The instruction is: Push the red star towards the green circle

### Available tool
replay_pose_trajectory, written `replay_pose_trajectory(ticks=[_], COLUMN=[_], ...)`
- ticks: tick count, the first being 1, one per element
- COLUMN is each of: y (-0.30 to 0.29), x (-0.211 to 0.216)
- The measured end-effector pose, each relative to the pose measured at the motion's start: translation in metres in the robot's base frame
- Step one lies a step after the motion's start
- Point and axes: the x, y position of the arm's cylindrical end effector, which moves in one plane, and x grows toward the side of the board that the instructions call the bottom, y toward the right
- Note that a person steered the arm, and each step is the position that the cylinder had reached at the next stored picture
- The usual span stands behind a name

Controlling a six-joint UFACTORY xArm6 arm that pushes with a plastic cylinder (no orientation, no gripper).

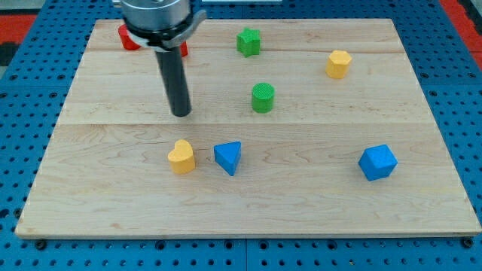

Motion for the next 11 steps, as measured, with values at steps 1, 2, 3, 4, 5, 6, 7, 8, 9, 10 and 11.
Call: replay_pose_trajectory(ticks=[1, 2, 3, 4, 5, 6, 7, 8, 9, 10, 11], y=[0.020, 0.019, -0.027, -0.123, -0.121, -0.071, -0.089, -0.080, -0.008, 0.056, 0.074], x=[-0.034, -0.060, -0.059, -0.074, -0.098, -0.094, -0.123, -0.157, -0.154, -0.082, -0.057])
